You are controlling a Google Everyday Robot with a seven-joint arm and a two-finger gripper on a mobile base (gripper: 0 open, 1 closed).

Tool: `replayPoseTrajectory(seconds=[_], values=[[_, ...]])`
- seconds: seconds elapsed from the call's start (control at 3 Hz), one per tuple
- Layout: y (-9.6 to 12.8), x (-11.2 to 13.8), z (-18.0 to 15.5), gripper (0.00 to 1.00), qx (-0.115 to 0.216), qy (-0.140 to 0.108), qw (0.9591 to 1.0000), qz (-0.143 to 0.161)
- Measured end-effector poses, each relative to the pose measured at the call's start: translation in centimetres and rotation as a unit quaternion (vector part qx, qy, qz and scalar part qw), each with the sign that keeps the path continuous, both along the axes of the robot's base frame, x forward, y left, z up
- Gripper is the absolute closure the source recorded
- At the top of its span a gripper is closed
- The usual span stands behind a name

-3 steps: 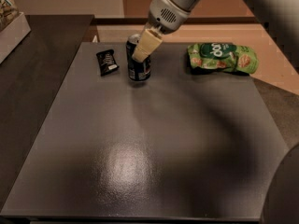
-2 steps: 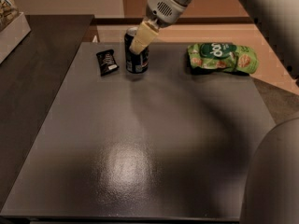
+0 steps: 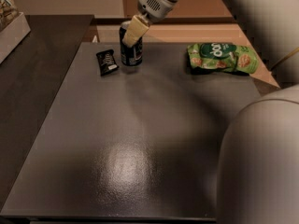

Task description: Move pepsi can near rxbar chocolate

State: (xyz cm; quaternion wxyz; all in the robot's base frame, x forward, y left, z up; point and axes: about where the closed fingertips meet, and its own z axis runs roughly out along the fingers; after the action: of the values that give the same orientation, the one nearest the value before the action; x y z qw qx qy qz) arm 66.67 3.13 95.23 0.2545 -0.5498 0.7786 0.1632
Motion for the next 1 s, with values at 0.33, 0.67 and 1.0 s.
replayPoseTrajectory(seconds=[0.33,0.67,1.0], values=[[1.2,1.0,-0.3,1.0,-0.001,0.006,1.0,-0.007],[2.4,1.3,-1.0,1.0,-0.001,0.016,0.9998,-0.009],[2.8,1.5,-1.9,1.0,-0.006,0.023,0.9995,-0.019]])
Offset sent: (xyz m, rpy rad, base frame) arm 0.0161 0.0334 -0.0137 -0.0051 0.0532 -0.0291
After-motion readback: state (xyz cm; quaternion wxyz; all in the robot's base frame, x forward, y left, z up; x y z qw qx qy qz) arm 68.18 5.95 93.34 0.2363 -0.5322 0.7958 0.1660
